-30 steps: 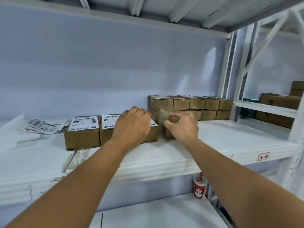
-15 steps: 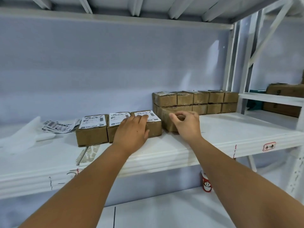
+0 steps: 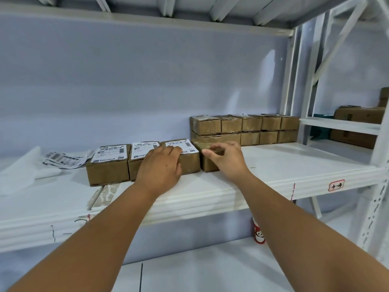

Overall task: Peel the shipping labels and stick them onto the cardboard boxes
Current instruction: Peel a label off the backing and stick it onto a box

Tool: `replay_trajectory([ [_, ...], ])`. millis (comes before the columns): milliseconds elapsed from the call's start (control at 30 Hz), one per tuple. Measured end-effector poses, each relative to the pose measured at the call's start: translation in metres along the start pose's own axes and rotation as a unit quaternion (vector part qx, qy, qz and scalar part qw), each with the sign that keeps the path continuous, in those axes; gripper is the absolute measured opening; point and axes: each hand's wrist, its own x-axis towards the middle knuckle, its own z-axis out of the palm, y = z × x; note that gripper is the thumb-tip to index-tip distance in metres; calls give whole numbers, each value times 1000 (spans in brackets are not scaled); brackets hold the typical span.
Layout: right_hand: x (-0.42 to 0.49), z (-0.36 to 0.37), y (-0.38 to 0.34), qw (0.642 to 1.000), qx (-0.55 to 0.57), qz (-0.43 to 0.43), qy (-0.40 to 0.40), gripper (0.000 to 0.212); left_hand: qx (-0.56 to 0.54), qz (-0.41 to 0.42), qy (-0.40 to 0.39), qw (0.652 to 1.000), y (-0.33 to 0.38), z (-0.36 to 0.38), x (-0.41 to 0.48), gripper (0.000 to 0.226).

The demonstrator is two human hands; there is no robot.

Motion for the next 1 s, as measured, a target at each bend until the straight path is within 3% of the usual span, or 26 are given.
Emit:
replay_trajectory([
  [300, 4, 1, 3, 998, -17, -28, -49, 36, -10, -1, -9, 1000, -1, 0, 0, 37],
  [667, 6, 2, 6, 999, 6, -27, -45, 29, 0, 42, -8, 999, -4, 3, 2, 46],
  [867, 1, 1, -3, 999, -24, -25, 38, 28, -13, 24, 34, 999, -1, 1, 1, 43],
  [1000, -12, 7, -16, 976, -110, -112, 149, 21, -26, 2, 73, 997, -8, -10, -7, 38],
])
